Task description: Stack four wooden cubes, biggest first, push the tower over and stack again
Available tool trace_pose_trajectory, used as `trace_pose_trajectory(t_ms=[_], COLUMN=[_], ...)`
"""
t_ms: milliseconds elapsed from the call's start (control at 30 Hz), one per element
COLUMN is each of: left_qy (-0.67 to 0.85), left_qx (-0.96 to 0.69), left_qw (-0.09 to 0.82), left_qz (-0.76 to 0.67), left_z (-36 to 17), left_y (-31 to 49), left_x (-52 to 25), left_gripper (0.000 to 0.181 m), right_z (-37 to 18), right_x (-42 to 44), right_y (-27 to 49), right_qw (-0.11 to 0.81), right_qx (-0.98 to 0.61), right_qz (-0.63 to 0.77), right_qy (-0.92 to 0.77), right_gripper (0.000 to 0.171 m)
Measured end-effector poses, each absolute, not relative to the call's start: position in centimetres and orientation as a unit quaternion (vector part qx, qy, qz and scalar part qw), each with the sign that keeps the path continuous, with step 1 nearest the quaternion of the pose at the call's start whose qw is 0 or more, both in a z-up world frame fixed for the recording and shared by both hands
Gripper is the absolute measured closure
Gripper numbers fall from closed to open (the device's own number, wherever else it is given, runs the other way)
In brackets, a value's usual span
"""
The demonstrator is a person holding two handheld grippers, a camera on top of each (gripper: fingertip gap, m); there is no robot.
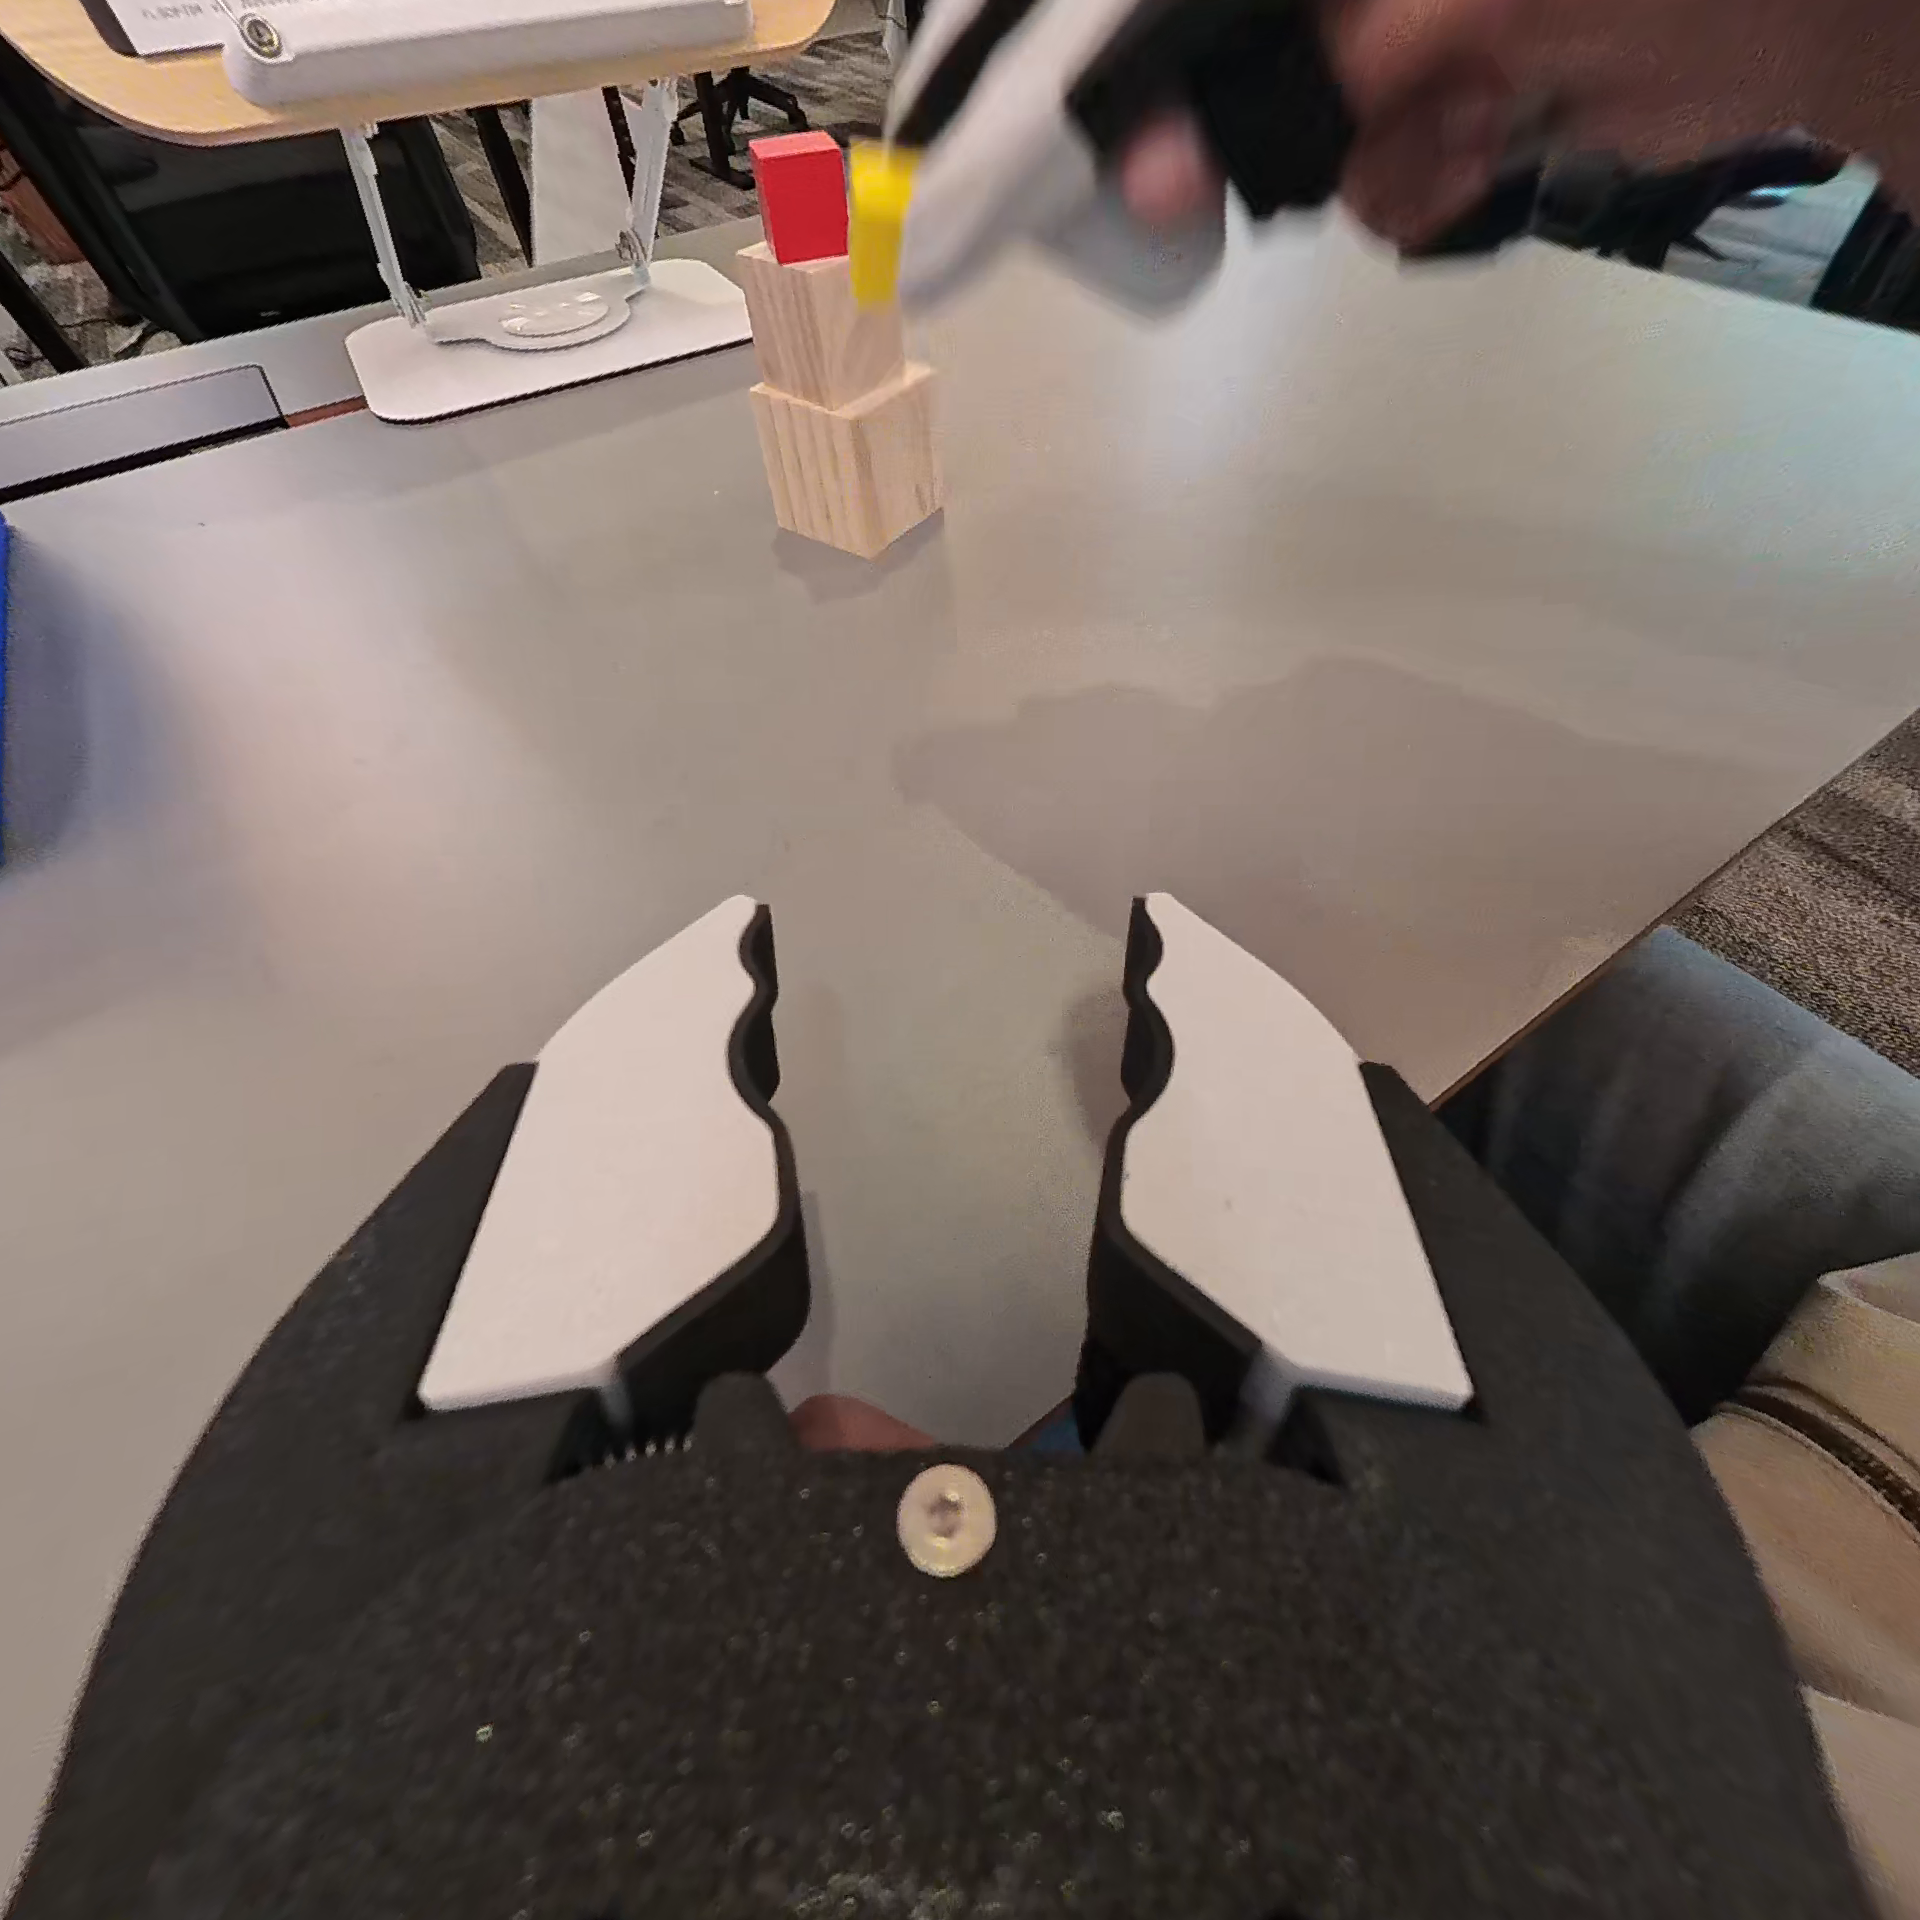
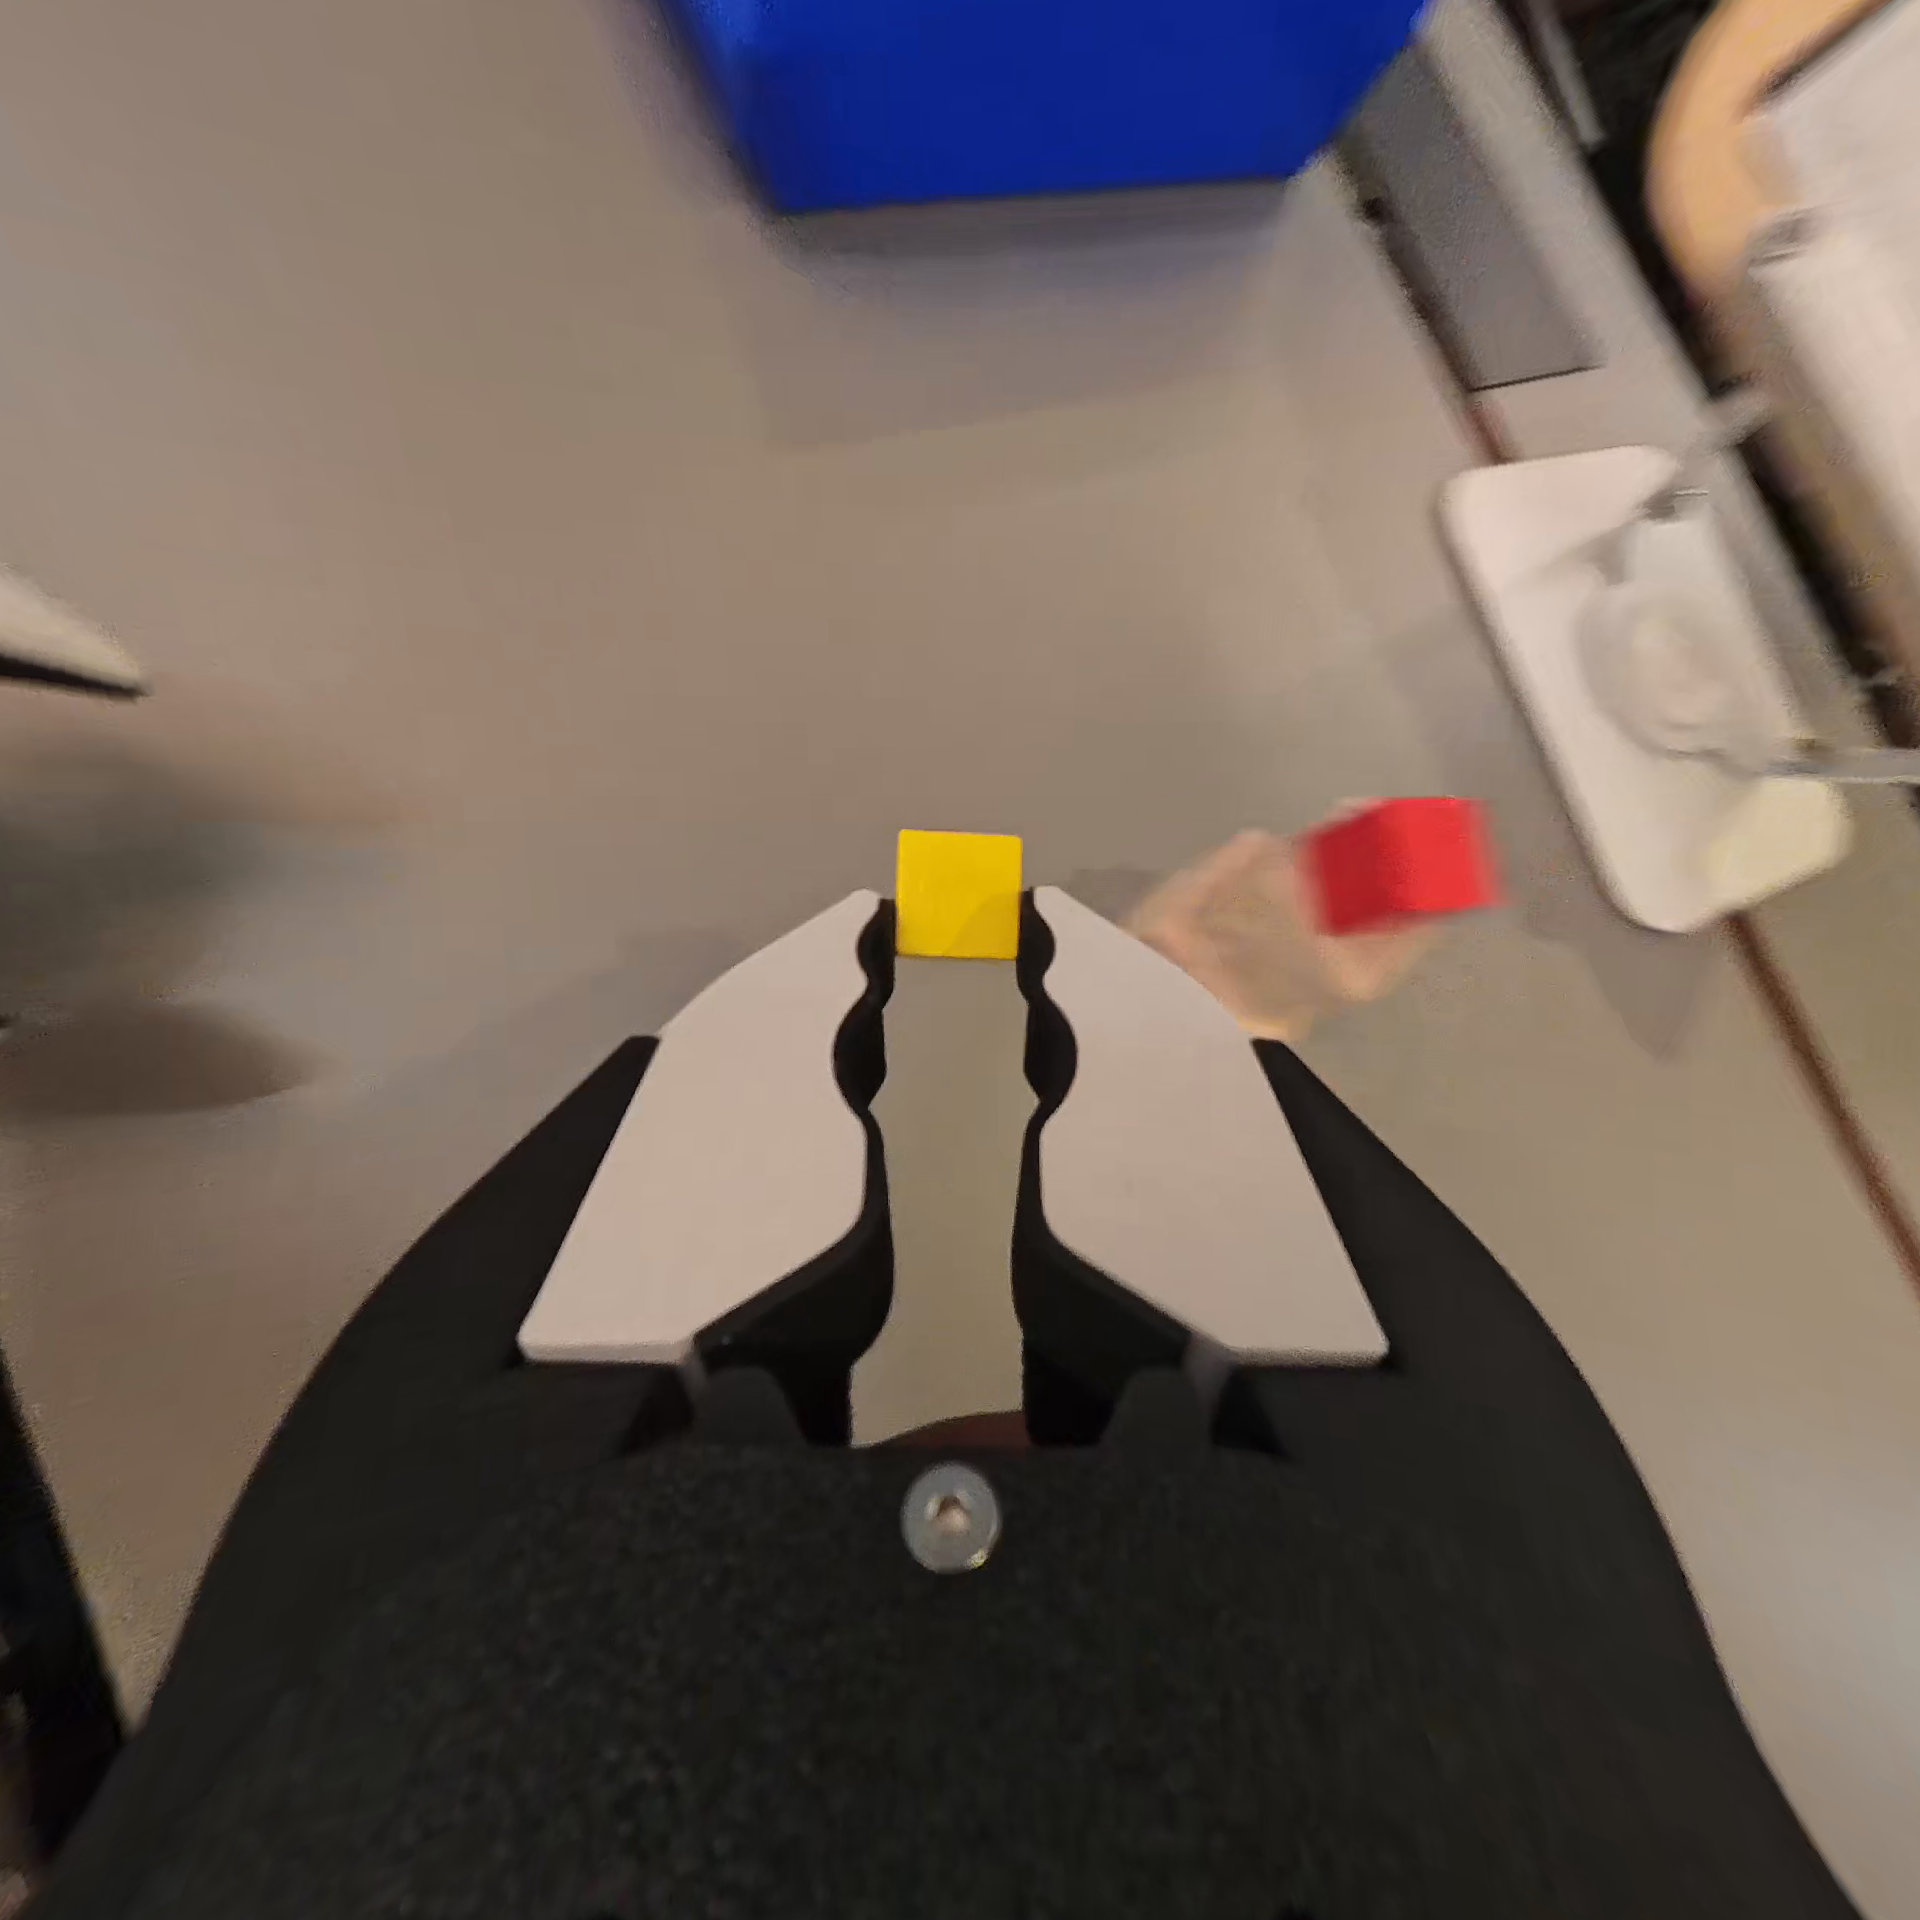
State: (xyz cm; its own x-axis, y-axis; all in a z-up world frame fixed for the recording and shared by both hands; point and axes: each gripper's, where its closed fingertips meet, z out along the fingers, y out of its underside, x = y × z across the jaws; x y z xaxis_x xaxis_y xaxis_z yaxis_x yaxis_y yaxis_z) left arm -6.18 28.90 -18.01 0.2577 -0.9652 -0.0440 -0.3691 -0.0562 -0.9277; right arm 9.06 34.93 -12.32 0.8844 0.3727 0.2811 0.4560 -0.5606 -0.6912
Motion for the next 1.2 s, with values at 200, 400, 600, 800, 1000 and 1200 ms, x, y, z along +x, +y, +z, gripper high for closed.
trace_pose_trajectory(t_ms=[200, 400, 600, 800, 1000, 1200], left_qy=[0.522, 0.522, 0.520, 0.521, 0.506, 0.457], left_qx=[-0.648, -0.649, -0.653, -0.654, -0.655, -0.651], left_qw=[0.448, 0.450, 0.448, 0.444, 0.456, 0.490], left_qz=[-0.326, -0.321, -0.322, -0.323, -0.326, -0.357], left_z=[-18.5, -18.6, -18.7, -18.9, -18.3, -15.7], left_y=[28.5, 28.7, 28.9, 28.8, 29.5, 32.1], left_x=[-5.8, -6.0, -6.1, -6.0, -6.3, -6.0], left_gripper=[0.117, 0.117, 0.117, 0.117, 0.119, 0.119], right_z=[-8.7, -10.8, -12.1, -11.9, -7.2, -8.7], right_x=[16.1, 17.2, 17.3, 17.3, 15.7, 8.6], right_y=[38.9, 40.8, 40.8, 40.6, 37.2, 30.6], right_qw=[0.365, 0.302, 0.284, 0.299, 0.418, 0.547], right_qx=[-0.907, -0.928, -0.933, -0.932, -0.889, -0.816], right_qz=[-0.049, -0.029, -0.025, -0.010, -0.034, -0.043], right_qy=[-0.202, -0.218, -0.220, -0.205, -0.186, -0.180], right_gripper=[0.149, 0.149, 0.149, 0.139, 0.130, 0.125])
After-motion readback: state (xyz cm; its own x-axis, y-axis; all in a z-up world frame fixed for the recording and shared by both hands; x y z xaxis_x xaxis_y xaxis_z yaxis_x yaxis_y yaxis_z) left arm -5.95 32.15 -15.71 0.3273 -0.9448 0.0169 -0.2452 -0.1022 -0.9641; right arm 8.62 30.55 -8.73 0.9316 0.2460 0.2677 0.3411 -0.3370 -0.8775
